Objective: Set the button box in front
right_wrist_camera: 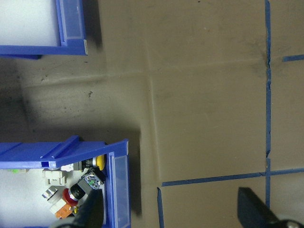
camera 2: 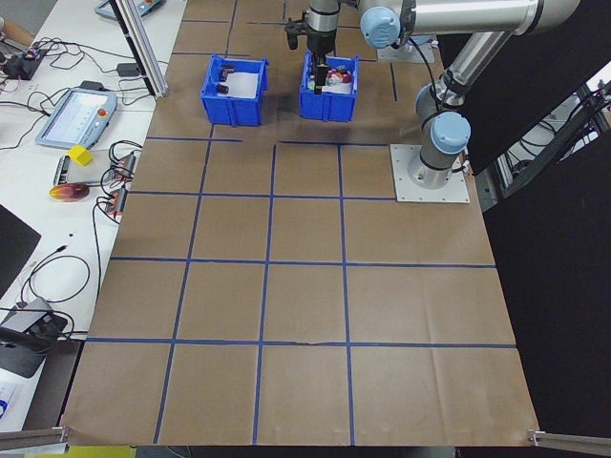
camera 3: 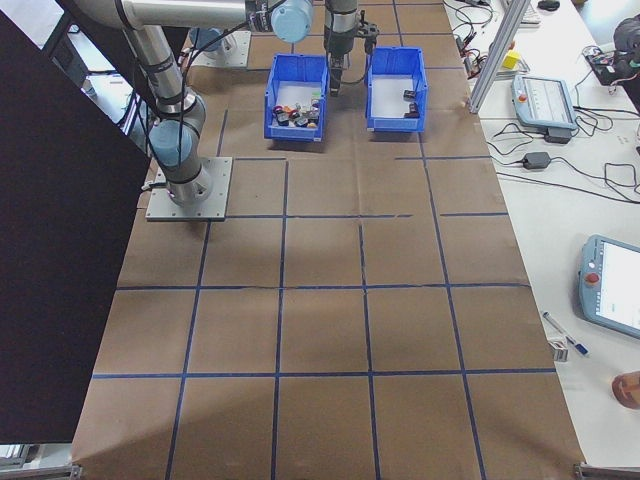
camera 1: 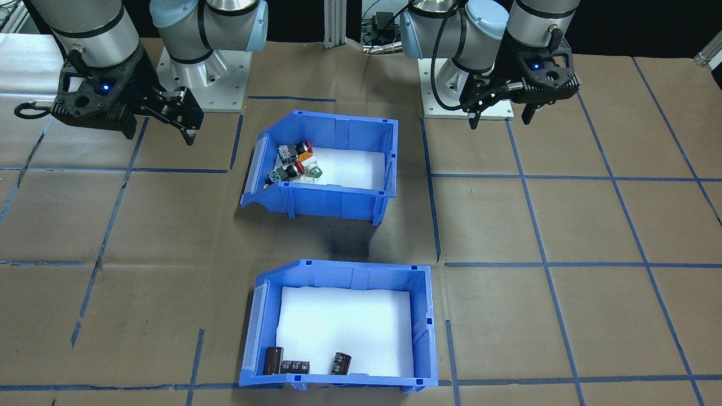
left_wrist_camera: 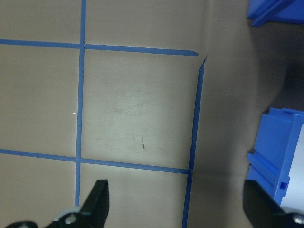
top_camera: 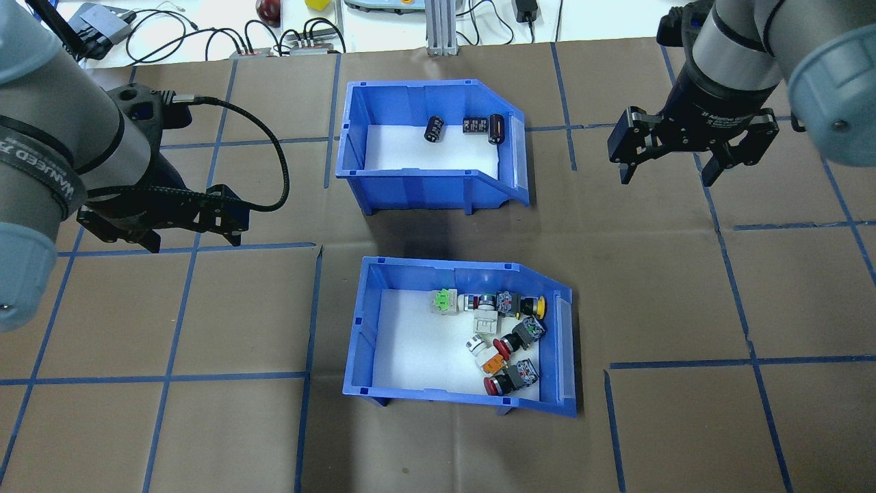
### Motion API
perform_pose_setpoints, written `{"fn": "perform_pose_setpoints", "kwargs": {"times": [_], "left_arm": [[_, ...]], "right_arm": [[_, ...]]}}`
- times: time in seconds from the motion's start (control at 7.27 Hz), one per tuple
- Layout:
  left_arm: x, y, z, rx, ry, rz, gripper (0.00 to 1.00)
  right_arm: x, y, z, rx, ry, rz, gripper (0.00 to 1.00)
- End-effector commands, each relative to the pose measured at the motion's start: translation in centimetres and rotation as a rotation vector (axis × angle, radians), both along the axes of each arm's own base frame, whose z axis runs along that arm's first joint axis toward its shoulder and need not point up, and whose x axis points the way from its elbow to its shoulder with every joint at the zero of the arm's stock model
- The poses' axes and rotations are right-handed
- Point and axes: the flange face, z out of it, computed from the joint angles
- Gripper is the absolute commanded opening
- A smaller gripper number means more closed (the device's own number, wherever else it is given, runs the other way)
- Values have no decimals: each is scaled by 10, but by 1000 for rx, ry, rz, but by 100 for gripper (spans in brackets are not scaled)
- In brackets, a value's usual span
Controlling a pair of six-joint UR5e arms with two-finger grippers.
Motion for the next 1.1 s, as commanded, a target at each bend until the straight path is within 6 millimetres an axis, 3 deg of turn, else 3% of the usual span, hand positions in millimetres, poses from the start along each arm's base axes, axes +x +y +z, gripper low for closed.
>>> {"fn": "perform_pose_setpoints", "kwargs": {"times": [0.0,0.41,0.69,0.96], "left_arm": [[1,-2,-2,4,-1,3,99],[0,3,3,-14,5,70,99],[-4,3,1,-21,36,326,99],[-39,18,-32,50,120,615,97]], "right_arm": [[0,0,0,-2,0,0,100],[0,0,1,-1,5,2,100],[0,3,1,15,2,6,100],[2,3,6,8,-2,27,100]]}}
